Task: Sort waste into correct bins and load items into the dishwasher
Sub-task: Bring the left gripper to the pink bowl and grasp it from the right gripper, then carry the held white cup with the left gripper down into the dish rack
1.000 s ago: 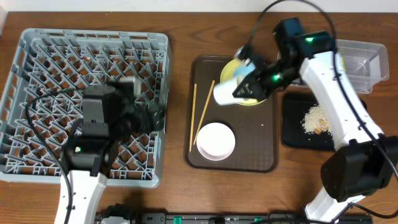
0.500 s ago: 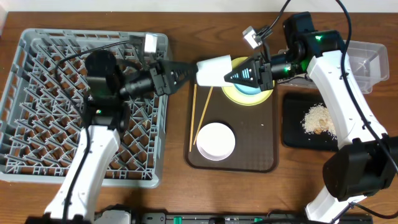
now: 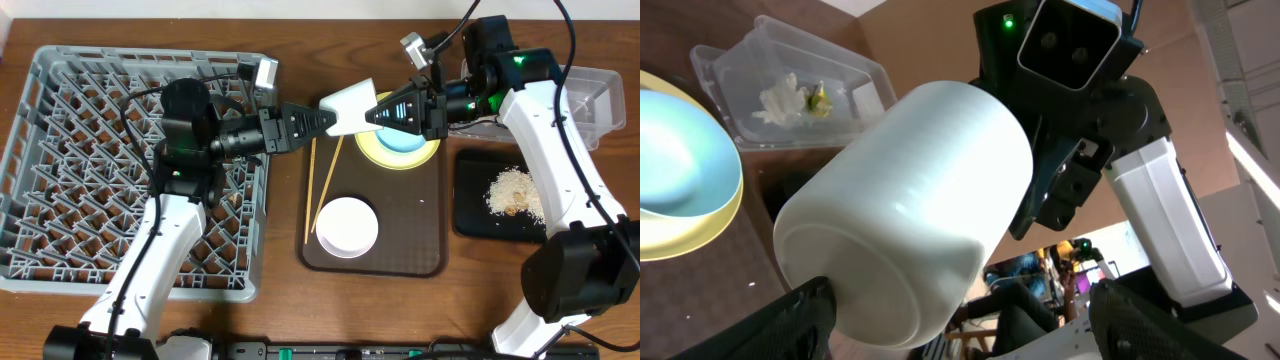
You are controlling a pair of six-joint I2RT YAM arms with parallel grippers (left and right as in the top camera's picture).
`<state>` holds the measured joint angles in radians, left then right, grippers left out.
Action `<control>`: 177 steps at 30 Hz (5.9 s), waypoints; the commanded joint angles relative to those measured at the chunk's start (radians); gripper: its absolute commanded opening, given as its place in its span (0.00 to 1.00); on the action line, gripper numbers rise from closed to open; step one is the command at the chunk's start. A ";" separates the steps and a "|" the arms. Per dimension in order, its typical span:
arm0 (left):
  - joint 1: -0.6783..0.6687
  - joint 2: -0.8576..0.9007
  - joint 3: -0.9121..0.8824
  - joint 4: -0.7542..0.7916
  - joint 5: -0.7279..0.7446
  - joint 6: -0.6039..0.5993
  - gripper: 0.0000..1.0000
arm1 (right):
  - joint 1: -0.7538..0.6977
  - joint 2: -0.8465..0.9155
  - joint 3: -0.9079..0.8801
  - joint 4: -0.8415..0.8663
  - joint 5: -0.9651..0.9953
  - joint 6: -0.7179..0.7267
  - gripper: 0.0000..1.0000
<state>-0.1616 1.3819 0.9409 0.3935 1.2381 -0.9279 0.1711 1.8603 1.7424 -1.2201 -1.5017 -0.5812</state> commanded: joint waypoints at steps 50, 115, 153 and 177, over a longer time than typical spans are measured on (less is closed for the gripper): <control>-0.110 0.051 0.008 0.258 -0.015 -0.150 0.80 | 0.018 -0.022 0.016 -0.003 -0.025 0.072 0.01; 0.013 0.051 0.008 -0.233 -0.212 0.420 0.36 | -0.246 -0.022 0.016 -0.354 0.532 0.087 0.24; 0.702 -0.182 0.301 -1.218 -0.918 0.718 0.06 | -0.308 -0.022 0.016 -0.389 0.752 0.087 0.15; 0.433 0.130 0.300 -1.467 -1.203 0.729 0.06 | -0.308 -0.022 0.016 -0.389 0.753 0.087 0.18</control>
<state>0.2790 1.4807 1.2327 -1.0622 0.0849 -0.2081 -0.1345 1.8317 1.7542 -1.6081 -0.7395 -0.4946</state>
